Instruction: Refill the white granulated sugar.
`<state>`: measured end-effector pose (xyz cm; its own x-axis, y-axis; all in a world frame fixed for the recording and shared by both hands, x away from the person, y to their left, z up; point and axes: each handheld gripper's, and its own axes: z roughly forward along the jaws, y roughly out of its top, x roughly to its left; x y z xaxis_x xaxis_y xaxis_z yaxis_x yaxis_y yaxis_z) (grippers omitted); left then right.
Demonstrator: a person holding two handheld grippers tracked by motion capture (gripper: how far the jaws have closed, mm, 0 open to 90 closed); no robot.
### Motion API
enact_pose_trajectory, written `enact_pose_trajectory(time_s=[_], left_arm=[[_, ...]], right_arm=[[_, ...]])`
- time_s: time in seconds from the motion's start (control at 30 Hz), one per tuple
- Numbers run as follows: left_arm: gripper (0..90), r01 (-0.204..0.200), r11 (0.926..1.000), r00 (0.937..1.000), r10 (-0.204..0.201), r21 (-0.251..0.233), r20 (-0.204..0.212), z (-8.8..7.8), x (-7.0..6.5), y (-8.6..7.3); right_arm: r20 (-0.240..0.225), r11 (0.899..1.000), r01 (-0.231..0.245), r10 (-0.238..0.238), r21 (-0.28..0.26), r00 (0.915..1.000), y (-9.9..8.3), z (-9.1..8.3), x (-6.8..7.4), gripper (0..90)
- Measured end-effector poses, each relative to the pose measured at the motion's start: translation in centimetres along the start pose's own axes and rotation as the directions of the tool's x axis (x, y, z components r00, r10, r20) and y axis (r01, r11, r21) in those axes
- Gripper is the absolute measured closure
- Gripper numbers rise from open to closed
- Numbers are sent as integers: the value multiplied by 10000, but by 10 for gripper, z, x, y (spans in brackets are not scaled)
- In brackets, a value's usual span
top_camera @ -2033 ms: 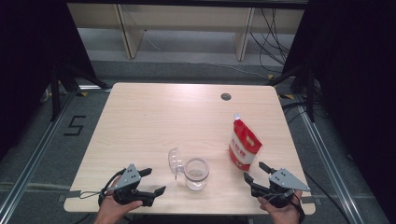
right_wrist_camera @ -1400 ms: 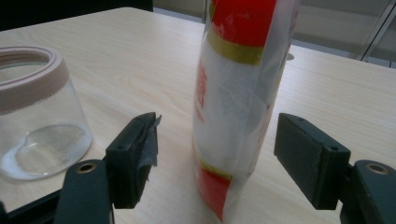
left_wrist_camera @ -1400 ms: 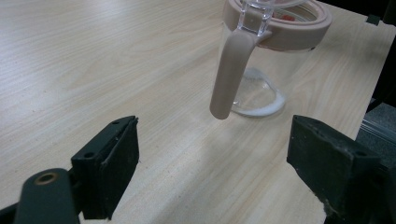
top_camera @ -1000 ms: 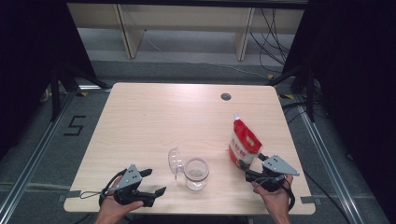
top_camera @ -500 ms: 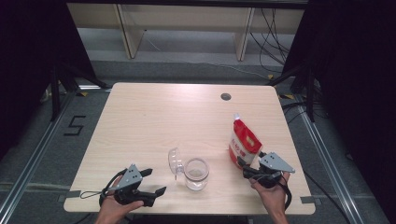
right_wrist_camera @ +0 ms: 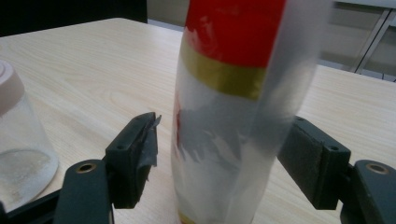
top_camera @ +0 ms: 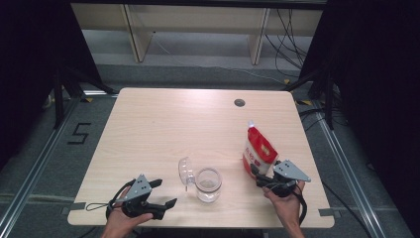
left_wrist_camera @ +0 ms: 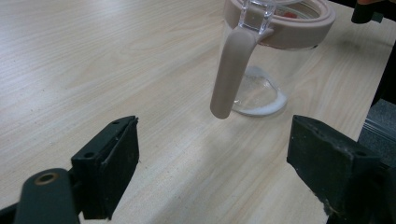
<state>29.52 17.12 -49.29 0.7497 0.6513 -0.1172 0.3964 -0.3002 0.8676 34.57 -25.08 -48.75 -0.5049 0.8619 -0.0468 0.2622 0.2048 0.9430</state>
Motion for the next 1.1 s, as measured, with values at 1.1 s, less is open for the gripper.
enact_pose_trajectory(time_s=[1.1], left_arm=[[165,-132,9999,9999,132,6,43,0,1,-1]], right_arm=[[-101,9978,128,-135,-649,9999,-3,17,-3,311]])
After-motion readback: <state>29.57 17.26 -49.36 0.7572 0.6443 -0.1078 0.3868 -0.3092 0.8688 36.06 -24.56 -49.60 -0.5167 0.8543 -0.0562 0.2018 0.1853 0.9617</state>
